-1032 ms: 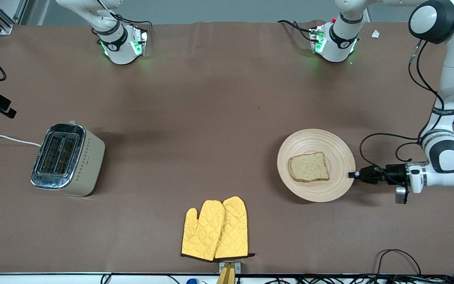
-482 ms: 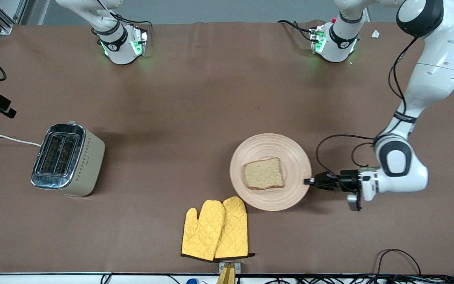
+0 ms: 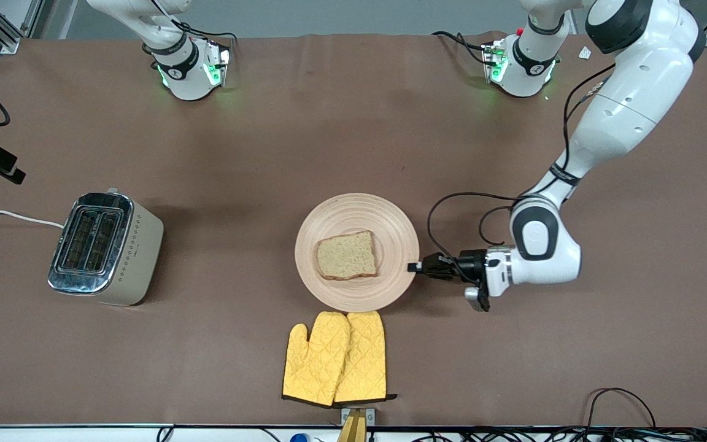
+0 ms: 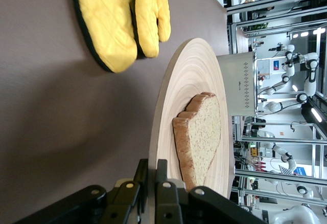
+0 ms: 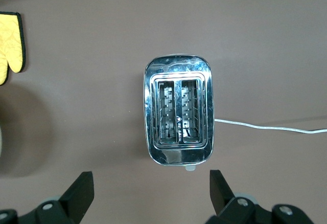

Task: Move plate and put bread in toaster
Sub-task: 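Push the wooden plate with the left gripper toward the table center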

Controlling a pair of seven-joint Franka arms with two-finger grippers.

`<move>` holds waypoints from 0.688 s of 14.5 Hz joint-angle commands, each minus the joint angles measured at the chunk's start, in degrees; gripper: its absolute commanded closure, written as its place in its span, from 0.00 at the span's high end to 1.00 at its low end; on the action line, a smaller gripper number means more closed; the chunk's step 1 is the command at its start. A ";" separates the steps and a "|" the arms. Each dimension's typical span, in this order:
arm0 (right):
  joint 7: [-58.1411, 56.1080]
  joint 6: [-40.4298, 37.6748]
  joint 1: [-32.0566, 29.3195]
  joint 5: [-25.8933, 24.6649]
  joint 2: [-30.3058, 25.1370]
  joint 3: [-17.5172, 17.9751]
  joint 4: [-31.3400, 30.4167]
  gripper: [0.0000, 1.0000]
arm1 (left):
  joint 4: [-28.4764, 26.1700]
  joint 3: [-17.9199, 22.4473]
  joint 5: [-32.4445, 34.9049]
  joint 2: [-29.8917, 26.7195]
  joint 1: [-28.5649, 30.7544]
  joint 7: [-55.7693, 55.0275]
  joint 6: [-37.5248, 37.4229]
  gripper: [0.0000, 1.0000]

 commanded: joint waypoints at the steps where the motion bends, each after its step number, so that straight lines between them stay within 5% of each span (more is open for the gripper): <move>1: -0.59 0.22 -0.19 0.71 -0.69 0.10 -0.85 1.00 | -2.60 -0.64 -2.10 -0.47 -1.20 0.82 2.67 0.00; 8: -0.59 0.22 -0.28 0.71 -0.69 0.10 -0.76 1.00 | -9.99 -0.72 -4.99 -0.82 -2.78 3.19 7.25 0.01; 10: 0.11 0.22 -0.28 0.62 -0.51 0.10 -0.41 1.00 | -10.17 -0.72 -5.44 -0.55 -2.78 3.72 7.25 0.14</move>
